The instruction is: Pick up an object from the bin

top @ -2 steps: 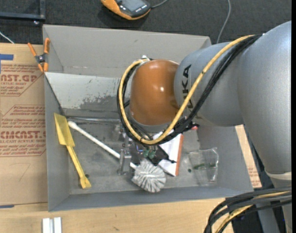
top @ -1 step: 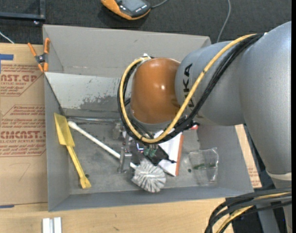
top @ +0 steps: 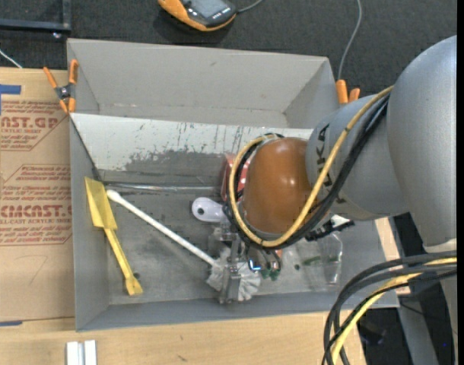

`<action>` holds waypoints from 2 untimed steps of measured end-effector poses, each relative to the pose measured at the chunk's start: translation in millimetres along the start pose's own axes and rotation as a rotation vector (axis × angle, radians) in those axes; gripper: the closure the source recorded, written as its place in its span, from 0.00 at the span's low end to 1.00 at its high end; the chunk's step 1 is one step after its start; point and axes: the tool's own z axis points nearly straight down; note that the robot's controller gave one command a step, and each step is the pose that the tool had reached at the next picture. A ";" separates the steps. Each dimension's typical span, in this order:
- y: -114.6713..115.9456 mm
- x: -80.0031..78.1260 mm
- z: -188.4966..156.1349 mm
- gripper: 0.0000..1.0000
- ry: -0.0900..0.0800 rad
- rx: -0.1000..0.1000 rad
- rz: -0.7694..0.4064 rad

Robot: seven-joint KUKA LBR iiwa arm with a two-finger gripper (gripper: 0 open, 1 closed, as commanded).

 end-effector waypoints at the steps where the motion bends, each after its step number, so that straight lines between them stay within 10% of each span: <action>1: 7.2 -22.4 -5.9 1.00 -0.018 -0.004 -0.045; 2: 7.2 -22.4 -5.9 1.00 -0.018 -0.004 -0.045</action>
Offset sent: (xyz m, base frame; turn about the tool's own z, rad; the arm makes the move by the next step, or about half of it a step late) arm 0.0000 0.0000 0.0000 0.0000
